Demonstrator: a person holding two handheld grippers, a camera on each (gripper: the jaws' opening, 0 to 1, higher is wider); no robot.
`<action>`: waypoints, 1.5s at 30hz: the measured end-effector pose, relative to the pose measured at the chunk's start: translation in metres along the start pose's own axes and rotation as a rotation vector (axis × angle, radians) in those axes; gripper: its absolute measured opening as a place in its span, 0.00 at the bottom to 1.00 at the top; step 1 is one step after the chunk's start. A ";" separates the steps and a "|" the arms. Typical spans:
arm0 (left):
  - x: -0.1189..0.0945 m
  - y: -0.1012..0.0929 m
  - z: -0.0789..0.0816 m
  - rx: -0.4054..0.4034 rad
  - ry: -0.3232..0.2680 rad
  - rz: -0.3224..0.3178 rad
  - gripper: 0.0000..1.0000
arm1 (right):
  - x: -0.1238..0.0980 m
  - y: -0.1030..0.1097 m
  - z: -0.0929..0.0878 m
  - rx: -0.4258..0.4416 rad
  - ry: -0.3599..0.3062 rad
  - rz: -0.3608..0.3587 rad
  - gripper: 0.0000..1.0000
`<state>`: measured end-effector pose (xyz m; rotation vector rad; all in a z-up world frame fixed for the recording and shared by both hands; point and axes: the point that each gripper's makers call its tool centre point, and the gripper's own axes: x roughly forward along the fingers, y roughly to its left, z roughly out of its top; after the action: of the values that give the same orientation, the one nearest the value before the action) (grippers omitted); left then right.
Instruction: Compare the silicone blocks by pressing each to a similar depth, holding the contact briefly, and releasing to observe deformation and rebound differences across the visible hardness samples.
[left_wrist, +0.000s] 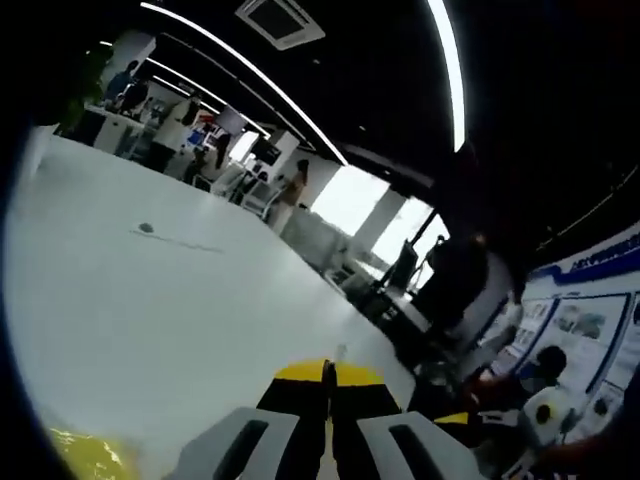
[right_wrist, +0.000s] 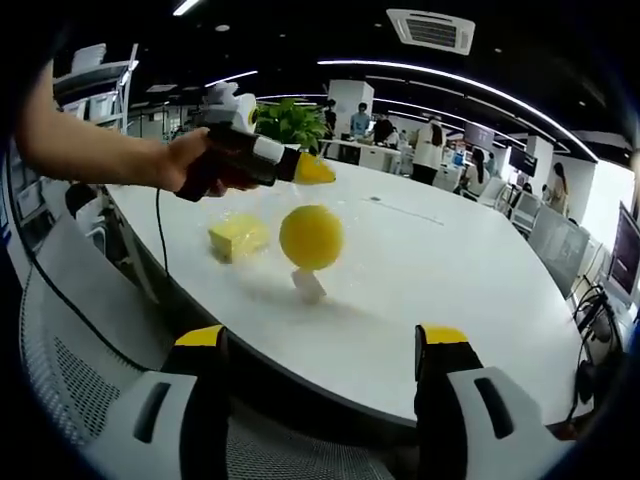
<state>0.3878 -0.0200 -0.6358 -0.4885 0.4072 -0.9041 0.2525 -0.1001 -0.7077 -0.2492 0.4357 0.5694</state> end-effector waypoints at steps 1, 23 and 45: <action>-0.001 -0.003 0.004 0.007 -0.008 -0.002 0.00 | 0.000 0.000 0.000 0.001 -0.002 0.001 0.71; -0.056 -0.077 0.044 0.040 -0.066 -0.172 0.00 | -0.007 0.004 0.025 0.111 -0.098 0.079 0.72; -0.121 -0.153 0.055 -0.033 -0.130 -0.458 0.00 | -0.030 0.046 0.112 0.187 -0.347 0.408 0.61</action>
<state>0.2516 0.0116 -0.4892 -0.6826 0.1921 -1.2999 0.2411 -0.0379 -0.6001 0.1236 0.1987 0.9471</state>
